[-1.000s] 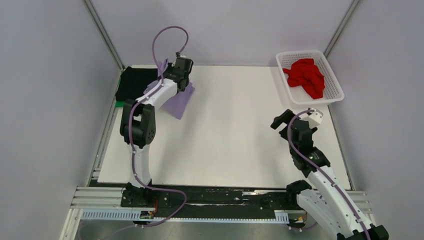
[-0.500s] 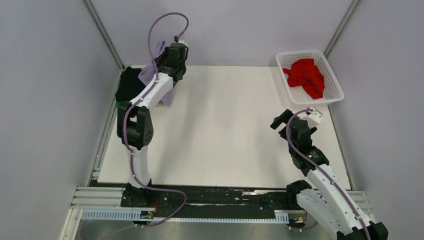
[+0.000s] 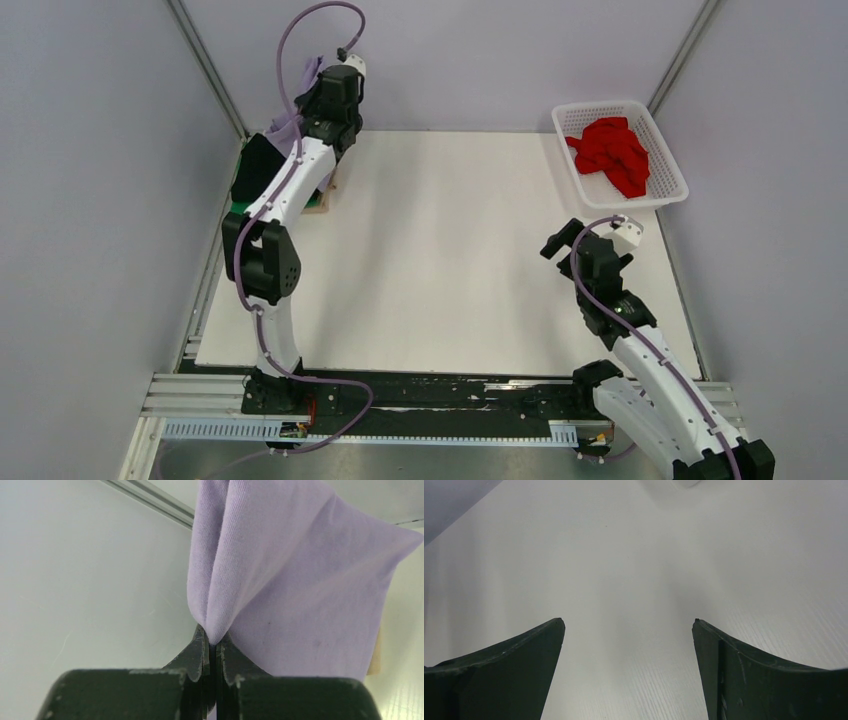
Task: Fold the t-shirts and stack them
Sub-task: Put the neatly folded tshirt into the corner of the board with the left arm
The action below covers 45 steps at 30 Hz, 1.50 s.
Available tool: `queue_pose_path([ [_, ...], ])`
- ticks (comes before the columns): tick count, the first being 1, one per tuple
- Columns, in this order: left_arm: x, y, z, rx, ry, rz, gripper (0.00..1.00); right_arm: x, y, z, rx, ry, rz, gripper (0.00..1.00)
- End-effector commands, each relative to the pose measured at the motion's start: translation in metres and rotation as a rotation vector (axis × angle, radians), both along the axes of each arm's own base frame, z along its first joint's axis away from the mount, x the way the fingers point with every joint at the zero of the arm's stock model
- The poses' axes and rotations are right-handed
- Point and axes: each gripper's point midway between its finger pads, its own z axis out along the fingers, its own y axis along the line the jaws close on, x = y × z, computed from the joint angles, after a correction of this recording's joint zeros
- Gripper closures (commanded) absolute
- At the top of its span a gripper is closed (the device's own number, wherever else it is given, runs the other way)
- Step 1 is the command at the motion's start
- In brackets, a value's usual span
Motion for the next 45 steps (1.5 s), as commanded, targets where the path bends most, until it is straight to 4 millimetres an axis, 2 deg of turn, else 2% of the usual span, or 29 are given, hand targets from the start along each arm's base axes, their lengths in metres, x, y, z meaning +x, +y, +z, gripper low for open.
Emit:
queue_pose_path([
  [1, -0.008, 0.016, 0.047, -0.048, -0.108, 0.001, 1.00, 0.004, -0.003, 0.003, 0.000, -0.013, -0.027, 0.00],
  [5, -0.002, 0.039, 0.028, -0.059, -0.065, 0.030, 1.00, 0.005, -0.006, 0.003, -0.006, -0.010, -0.042, 0.00],
  [8, 0.006, 0.051, 0.003, -0.087, -0.012, 0.021, 1.00, 0.006, -0.008, 0.002, -0.015, -0.006, -0.051, 0.00],
  [16, 0.040, 0.079, -0.049, -0.131, 0.083, -0.044, 1.00, 0.007, -0.017, 0.001, -0.051, 0.008, -0.089, 0.00],
  [17, 0.045, 0.082, -0.047, -0.127, 0.075, -0.049, 0.99, 0.007, -0.018, 0.001, -0.056, 0.012, -0.093, 0.00],
  [19, 0.055, 0.088, -0.057, -0.125, 0.081, -0.054, 0.98, 0.007, -0.021, 0.000, -0.069, 0.020, -0.106, 0.00],
  [20, 0.059, 0.090, -0.055, -0.127, 0.070, -0.059, 0.97, 0.007, -0.022, 0.000, -0.074, 0.025, -0.110, 0.00],
  [21, 0.064, 0.096, -0.064, -0.131, 0.083, -0.063, 0.97, 0.007, -0.022, -0.002, -0.079, 0.032, -0.114, 0.00],
  [22, 0.068, 0.098, -0.059, -0.134, 0.070, -0.067, 0.97, 0.007, -0.024, -0.002, -0.086, 0.035, -0.118, 0.00],
  [23, 0.072, 0.105, -0.068, -0.138, 0.084, -0.066, 0.96, 0.008, -0.024, -0.002, -0.093, 0.041, -0.119, 0.00],
  [24, 0.074, 0.110, -0.064, -0.142, 0.071, -0.062, 0.96, 0.008, -0.026, -0.002, -0.100, 0.048, -0.126, 0.00],
  [25, 0.078, 0.109, -0.073, -0.156, 0.089, -0.078, 0.96, 0.008, -0.027, -0.001, -0.106, 0.053, -0.133, 0.00],
  [28, 0.077, 0.134, -0.084, -0.185, 0.103, -0.065, 0.95, 0.010, -0.028, -0.001, -0.120, 0.065, -0.140, 0.00],
  [32, 0.077, 0.138, -0.101, -0.182, 0.140, -0.093, 0.93, 0.014, -0.029, -0.003, -0.137, 0.086, -0.142, 0.00],
  [37, 0.074, 0.149, -0.109, -0.176, 0.152, -0.080, 0.76, 0.016, -0.029, -0.007, -0.153, 0.117, -0.143, 0.00],
  [38, 0.073, 0.154, -0.108, -0.176, 0.144, -0.063, 0.60, 0.016, -0.029, -0.007, -0.155, 0.121, -0.142, 0.00],
  [41, 0.070, 0.159, -0.104, -0.179, 0.135, -0.043, 0.41, 0.017, -0.028, -0.005, -0.157, 0.124, -0.134, 0.00],
  [44, 0.067, 0.156, -0.095, -0.223, 0.104, -0.037, 0.04, 0.016, -0.027, -0.003, -0.151, 0.121, -0.130, 0.00],
  [45, 0.065, 0.155, -0.089, -0.240, 0.089, -0.035, 0.02, 0.016, -0.027, -0.002, -0.146, 0.117, -0.128, 0.00],
])
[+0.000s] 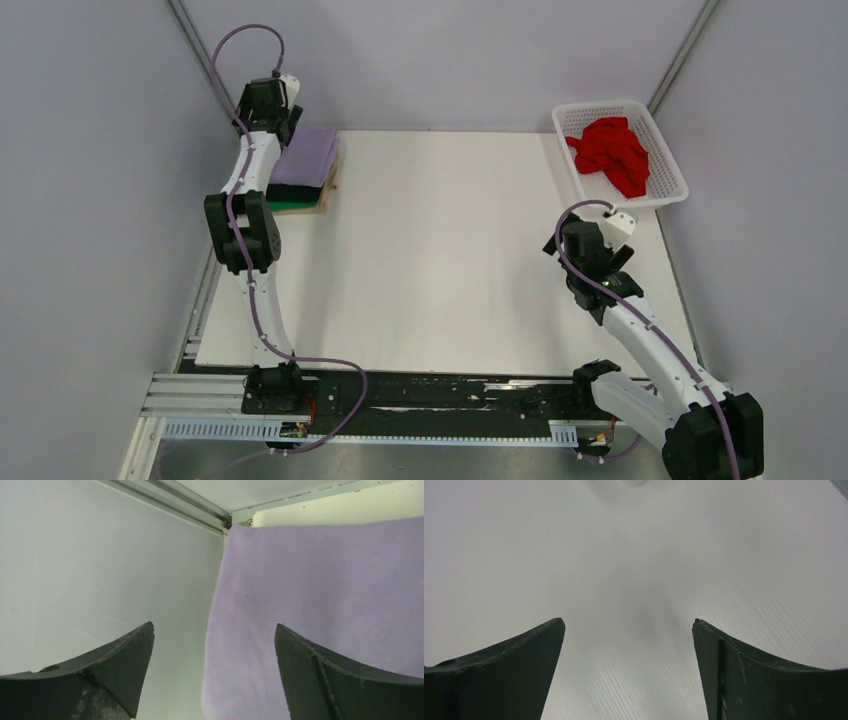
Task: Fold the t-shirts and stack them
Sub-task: Put the neatly folded tshirt into the corner of the board with the left arm
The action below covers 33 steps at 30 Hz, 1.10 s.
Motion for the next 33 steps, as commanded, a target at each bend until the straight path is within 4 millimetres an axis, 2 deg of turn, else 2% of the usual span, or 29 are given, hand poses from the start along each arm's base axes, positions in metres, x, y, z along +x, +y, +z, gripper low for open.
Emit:
queue_pose_path([
  [1, -0.004, -0.001, 0.045, -0.100, -0.136, 0.048, 0.01, 0.006, -0.001, 0.023, 0.007, -0.059, -0.003, 0.00],
  [4, -0.015, -0.014, 0.055, -0.246, -0.170, 0.078, 0.00, 0.005, 0.002, 0.025, 0.027, -0.070, 0.008, 0.00],
  [5, -0.021, -0.025, 0.061, -0.336, -0.194, 0.080, 0.00, 0.005, 0.004, 0.026, 0.036, -0.072, 0.014, 0.00],
  [6, -0.026, -0.031, 0.054, -0.386, -0.185, 0.086, 0.00, 0.005, 0.005, 0.025, 0.044, -0.073, 0.018, 0.00],
  [7, -0.031, -0.045, 0.071, -0.490, -0.241, 0.073, 0.00, 0.005, 0.007, 0.025, 0.050, -0.071, 0.024, 0.00],
  [8, -0.039, -0.053, 0.054, -0.546, -0.213, 0.073, 0.00, 0.005, 0.009, 0.024, 0.056, -0.071, 0.031, 0.00],
  [9, -0.042, -0.069, 0.079, -0.643, -0.288, 0.032, 0.00, 0.005, 0.010, 0.024, 0.062, -0.071, 0.037, 0.00],
  [10, -0.052, -0.077, 0.063, -0.692, -0.264, 0.031, 0.00, 0.005, 0.011, 0.024, 0.067, -0.070, 0.044, 0.00],
  [11, -0.053, -0.091, 0.081, -0.781, -0.331, -0.012, 0.00, 0.005, 0.013, 0.024, 0.068, -0.070, 0.054, 0.00],
  [12, -0.056, -0.098, 0.067, -0.842, -0.332, -0.010, 0.00, 0.004, 0.014, 0.026, 0.068, -0.071, 0.068, 0.00],
  [13, -0.062, -0.109, 0.073, -0.883, -0.333, -0.049, 0.00, 0.004, 0.015, 0.028, 0.066, -0.074, 0.079, 0.00],
  [14, -0.067, -0.119, 0.062, -0.941, -0.309, -0.062, 0.00, 0.003, 0.016, 0.029, 0.067, -0.079, 0.086, 0.00],
  [15, -0.070, -0.122, 0.063, -0.959, -0.307, -0.072, 0.00, 0.003, 0.016, 0.030, 0.072, -0.085, 0.092, 0.00],
  [16, -0.074, -0.129, 0.055, -0.994, -0.285, -0.077, 0.00, 0.002, 0.017, 0.031, 0.077, -0.089, 0.095, 0.00],
  [20, -0.078, -0.138, 0.033, -1.050, -0.228, -0.078, 0.00, 0.000, 0.019, 0.029, 0.077, -0.083, 0.117, 0.00],
  [23, -0.079, -0.143, 0.009, -1.076, -0.166, -0.061, 0.00, -0.001, 0.023, 0.025, 0.085, -0.069, 0.138, 0.00],
  [25, -0.086, -0.147, -0.015, -1.108, -0.126, -0.041, 0.00, -0.001, 0.024, 0.022, 0.082, -0.056, 0.148, 0.00],
  [26, -0.085, -0.148, -0.018, -1.126, -0.137, -0.039, 0.00, 0.000, 0.025, 0.021, 0.078, -0.051, 0.151, 0.00],
  [27, -0.091, -0.150, -0.034, -1.137, -0.113, -0.017, 0.00, 0.000, 0.025, 0.019, 0.078, -0.044, 0.153, 0.00],
  [28, -0.092, -0.150, -0.037, -1.153, -0.125, -0.003, 0.00, 0.000, 0.025, 0.017, 0.076, -0.036, 0.154, 0.00],
  [29, -0.100, -0.152, -0.053, -1.169, -0.097, 0.023, 0.00, 0.001, 0.026, 0.015, 0.074, -0.029, 0.155, 0.00],
  [30, -0.100, -0.157, -0.054, -1.195, -0.104, 0.013, 0.00, 0.001, 0.025, 0.013, 0.070, -0.021, 0.154, 0.00],
  [31, -0.109, -0.161, -0.070, -1.207, -0.078, 0.022, 0.00, 0.002, 0.025, 0.011, 0.066, -0.013, 0.153, 0.00],
  [32, -0.106, -0.163, -0.070, -1.212, -0.103, 0.015, 0.00, 0.003, 0.025, 0.010, 0.061, -0.005, 0.153, 0.00],
  [33, -0.111, -0.165, -0.081, -1.215, -0.092, 0.028, 0.00, 0.003, 0.025, 0.008, 0.059, 0.002, 0.153, 0.00],
])
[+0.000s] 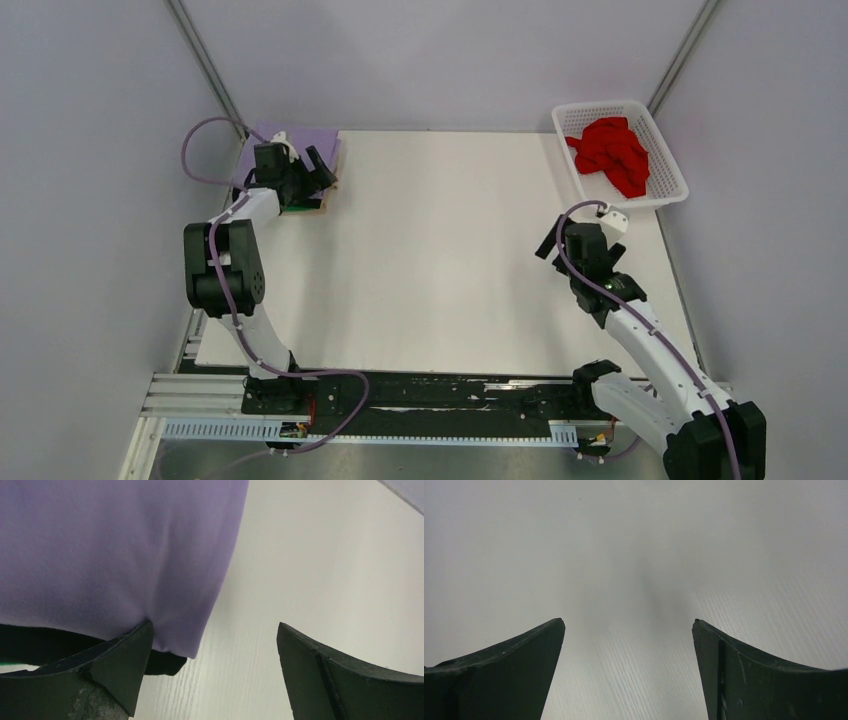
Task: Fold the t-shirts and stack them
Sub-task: Put the neatly folded tshirt into the corner of the board with the left arm, then smooth out wrinkles on the folded tshirt
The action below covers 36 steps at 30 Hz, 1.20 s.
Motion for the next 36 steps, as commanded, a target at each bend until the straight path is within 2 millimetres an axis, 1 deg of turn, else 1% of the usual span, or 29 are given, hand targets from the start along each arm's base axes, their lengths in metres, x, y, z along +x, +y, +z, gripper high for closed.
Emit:
queue_pose_path([
  [1, 0.001, -0.011, -0.013, -0.069, -0.039, 0.026, 0.00, 0.007, 0.001, 0.002, -0.018, 0.008, 0.016, 0.00],
  [3, -0.002, -0.013, -0.028, -0.073, -0.010, 0.033, 0.00, 0.007, 0.001, 0.000, -0.022, 0.020, 0.018, 0.00],
  [5, -0.004, -0.014, -0.038, -0.081, 0.008, 0.034, 0.00, 0.007, 0.002, -0.002, -0.024, 0.028, 0.019, 0.00],
  [8, -0.004, -0.016, -0.038, -0.090, -0.010, 0.030, 0.00, 0.007, 0.002, -0.001, -0.021, 0.024, 0.019, 0.00],
  [11, -0.002, -0.017, -0.014, -0.081, -0.060, 0.027, 0.00, 0.007, 0.002, 0.004, -0.017, 0.012, 0.020, 0.00],
  [12, -0.002, -0.016, 0.001, -0.067, -0.089, 0.030, 0.00, 0.006, 0.002, 0.005, -0.014, 0.007, 0.020, 0.00],
  [13, -0.003, -0.015, 0.010, -0.058, -0.107, 0.032, 0.00, 0.006, 0.002, 0.007, -0.012, 0.002, 0.020, 0.00],
  [14, -0.004, -0.012, 0.030, -0.038, -0.149, 0.038, 0.00, 0.005, 0.002, 0.008, -0.009, -0.003, 0.020, 0.00],
  [15, -0.004, -0.010, 0.041, -0.029, -0.171, 0.043, 0.00, 0.004, 0.002, 0.010, -0.003, -0.011, 0.019, 0.00],
  [16, -0.006, -0.007, 0.057, -0.008, -0.203, 0.052, 0.00, 0.004, 0.002, 0.010, -0.001, -0.015, 0.018, 0.00],
  [18, -0.008, -0.002, 0.079, 0.010, -0.237, 0.064, 0.00, 0.003, 0.001, 0.012, 0.002, -0.022, 0.012, 0.00],
  [21, -0.004, 0.010, 0.103, 0.029, -0.273, 0.095, 0.00, 0.002, -0.001, 0.013, -0.002, -0.029, 0.001, 0.00],
  [22, -0.001, 0.014, 0.103, 0.036, -0.273, 0.108, 0.00, 0.002, -0.001, 0.014, -0.001, -0.030, 0.001, 0.00],
  [23, 0.002, 0.019, 0.109, 0.040, -0.281, 0.122, 0.00, 0.002, -0.001, 0.013, -0.002, -0.030, -0.001, 0.00],
  [24, 0.005, 0.024, 0.105, 0.043, -0.272, 0.135, 0.00, 0.003, -0.002, 0.013, -0.002, -0.028, -0.001, 0.00],
  [25, 0.009, 0.031, 0.108, 0.040, -0.279, 0.151, 0.00, 0.003, -0.002, 0.012, -0.004, -0.025, -0.002, 0.00],
  [26, 0.013, 0.035, 0.101, 0.036, -0.266, 0.160, 0.00, 0.003, -0.002, 0.012, -0.005, -0.023, -0.003, 0.00],
  [28, 0.021, 0.051, 0.095, 0.015, -0.268, 0.192, 0.00, 0.003, -0.002, 0.010, -0.010, -0.013, -0.004, 0.00],
  [29, 0.027, 0.054, 0.090, -0.008, -0.272, 0.196, 0.00, 0.003, -0.002, 0.009, -0.011, -0.008, -0.004, 0.00],
  [30, 0.030, 0.064, 0.087, -0.019, -0.274, 0.214, 0.00, 0.003, -0.002, 0.008, -0.015, -0.003, -0.005, 0.00],
  [31, 0.036, 0.067, 0.081, -0.044, -0.278, 0.217, 0.00, 0.003, -0.002, 0.007, -0.017, 0.003, -0.004, 0.00],
  [32, 0.039, 0.076, 0.077, -0.052, -0.278, 0.232, 0.00, 0.004, -0.002, 0.006, -0.017, 0.006, -0.005, 0.00],
  [33, 0.044, 0.079, 0.066, -0.065, -0.271, 0.238, 0.00, 0.004, -0.003, 0.005, -0.017, 0.010, -0.009, 0.00],
  [34, 0.046, 0.087, 0.060, -0.066, -0.267, 0.253, 0.00, 0.004, -0.002, 0.003, -0.015, 0.016, -0.012, 0.00],
  [35, 0.051, 0.091, 0.044, -0.072, -0.240, 0.262, 0.00, 0.004, -0.002, 0.000, -0.011, 0.022, -0.015, 0.00],
  [36, 0.051, 0.096, 0.037, -0.082, -0.218, 0.273, 0.00, 0.004, -0.002, -0.002, -0.011, 0.031, -0.014, 0.00],
])
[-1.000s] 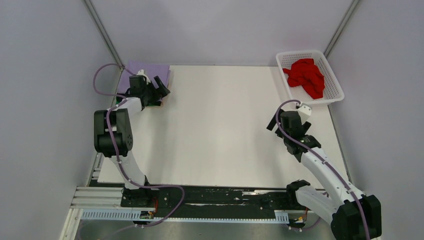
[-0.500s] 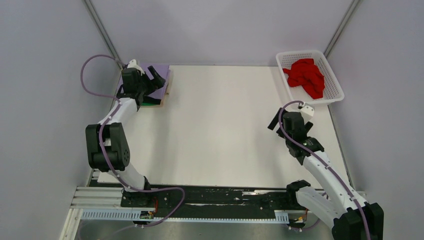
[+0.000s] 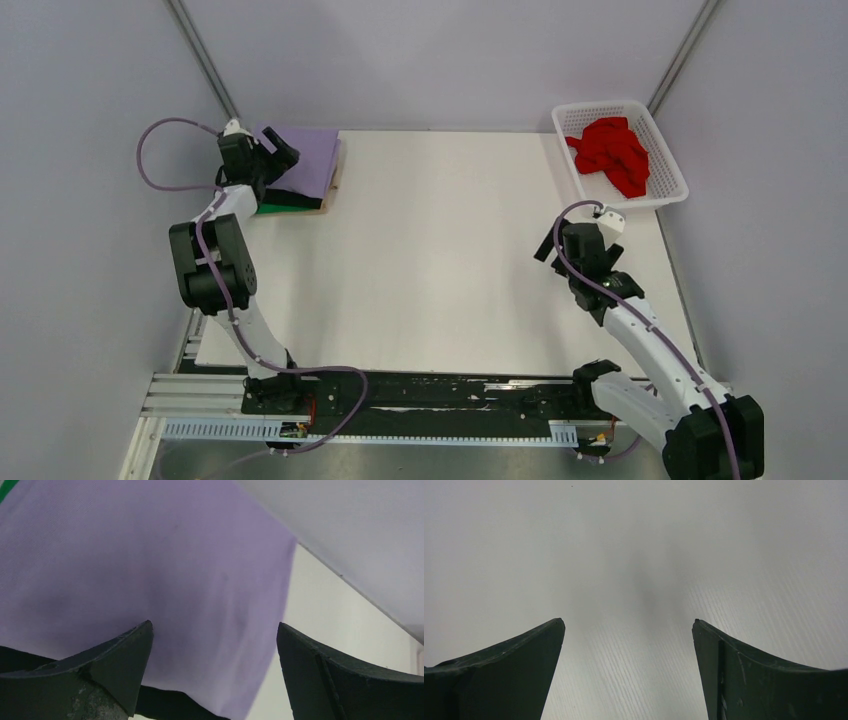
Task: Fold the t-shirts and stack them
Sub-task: Smooth out wrinkles on the folded tshirt
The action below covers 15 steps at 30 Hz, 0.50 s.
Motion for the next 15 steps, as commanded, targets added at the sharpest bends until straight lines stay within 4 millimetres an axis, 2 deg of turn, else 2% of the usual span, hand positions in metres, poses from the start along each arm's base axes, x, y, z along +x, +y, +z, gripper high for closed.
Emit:
queue_pose_path([
  [1, 0.017, 0.021, -0.025, -0.062, 0.011, 0.038, 0.00, 0.007, -0.002, 0.007, 0.005, -0.008, -0.029, 0.00],
  [4, 0.005, 0.027, -0.057, -0.090, 0.070, 0.084, 0.00, 0.008, -0.001, 0.003, 0.004, 0.007, -0.030, 0.00],
  [5, 0.002, 0.030, -0.060, -0.087, 0.073, 0.108, 0.00, 0.009, -0.001, 0.002, 0.003, 0.011, -0.029, 0.00],
  [6, -0.005, 0.029, -0.070, -0.097, 0.093, 0.120, 0.00, 0.009, 0.000, 0.002, 0.004, 0.014, -0.029, 0.00],
  [7, -0.008, 0.029, -0.069, -0.097, 0.088, 0.128, 0.00, 0.010, 0.000, 0.001, 0.003, 0.017, -0.030, 0.00],
  [8, -0.016, 0.029, -0.078, -0.104, 0.105, 0.138, 0.00, 0.011, 0.001, 0.001, 0.005, 0.020, -0.031, 0.00],
  [9, -0.019, 0.031, -0.075, -0.096, 0.096, 0.155, 0.00, 0.011, 0.001, 0.000, 0.009, 0.022, -0.035, 0.00],
  [10, -0.025, 0.030, -0.080, -0.094, 0.097, 0.162, 0.00, 0.012, 0.002, -0.001, 0.014, 0.026, -0.037, 0.00],
  [12, -0.027, 0.032, -0.072, -0.074, 0.074, 0.160, 0.00, 0.013, 0.004, -0.003, 0.026, 0.034, -0.031, 0.00],
  [15, -0.023, 0.032, -0.045, -0.045, 0.053, 0.136, 0.00, 0.015, 0.007, -0.002, 0.036, 0.038, -0.025, 0.00],
])
